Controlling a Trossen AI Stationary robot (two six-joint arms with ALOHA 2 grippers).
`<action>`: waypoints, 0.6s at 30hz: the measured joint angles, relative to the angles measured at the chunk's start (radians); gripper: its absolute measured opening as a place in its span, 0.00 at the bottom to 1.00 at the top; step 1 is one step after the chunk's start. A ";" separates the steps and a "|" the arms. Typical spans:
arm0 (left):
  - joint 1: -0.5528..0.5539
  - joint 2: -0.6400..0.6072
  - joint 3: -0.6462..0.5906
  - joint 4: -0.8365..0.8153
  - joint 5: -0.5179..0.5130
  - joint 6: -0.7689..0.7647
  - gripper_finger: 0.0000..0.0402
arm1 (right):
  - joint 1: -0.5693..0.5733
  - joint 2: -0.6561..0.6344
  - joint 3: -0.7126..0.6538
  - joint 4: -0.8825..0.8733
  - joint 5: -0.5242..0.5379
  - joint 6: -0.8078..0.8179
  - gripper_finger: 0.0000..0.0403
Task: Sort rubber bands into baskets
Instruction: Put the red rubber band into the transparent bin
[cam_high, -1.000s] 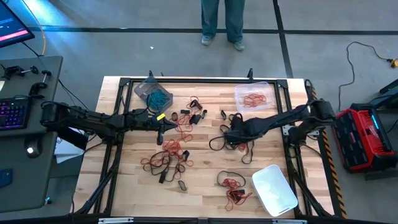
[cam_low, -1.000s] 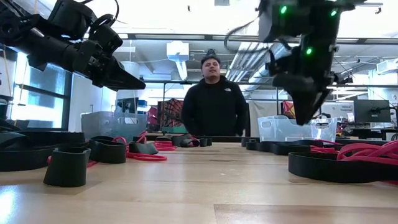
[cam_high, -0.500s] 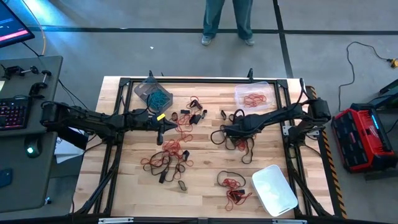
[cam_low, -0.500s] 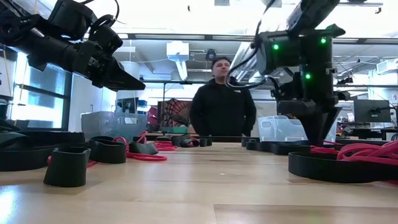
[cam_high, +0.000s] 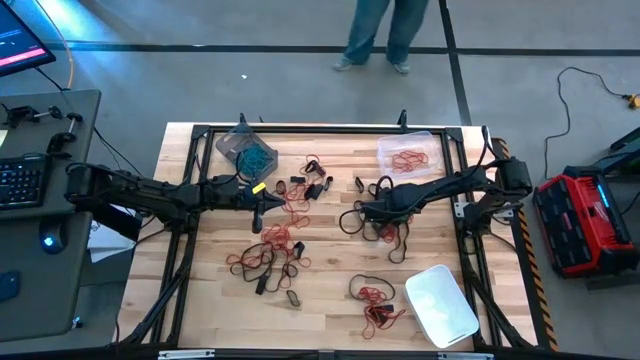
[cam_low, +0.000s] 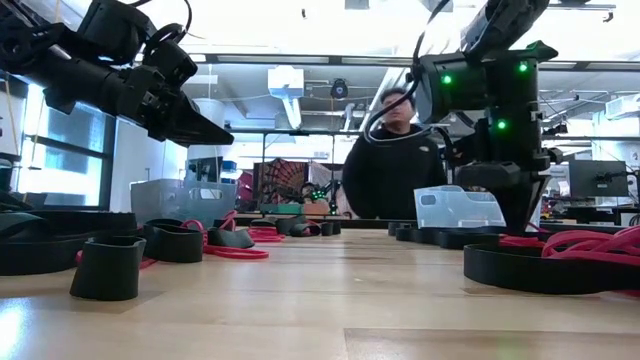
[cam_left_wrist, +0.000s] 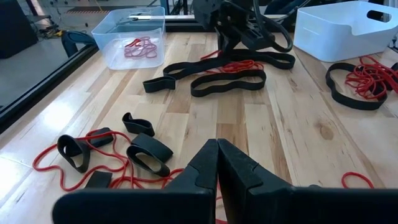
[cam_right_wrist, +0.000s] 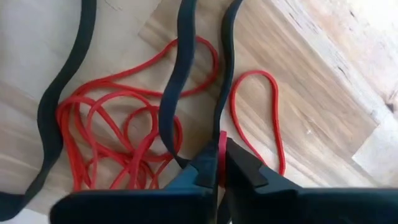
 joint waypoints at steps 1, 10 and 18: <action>0.000 0.000 0.000 0.000 0.000 0.000 0.00 | 0.000 0.000 0.000 -0.005 0.000 -0.001 0.03; 0.000 0.000 0.000 0.000 0.000 0.000 0.00 | 0.037 -0.016 0.053 -0.105 0.020 -0.006 0.00; 0.000 0.000 0.000 0.000 0.000 0.000 0.00 | 0.096 -0.023 0.201 -0.254 0.122 -0.009 0.00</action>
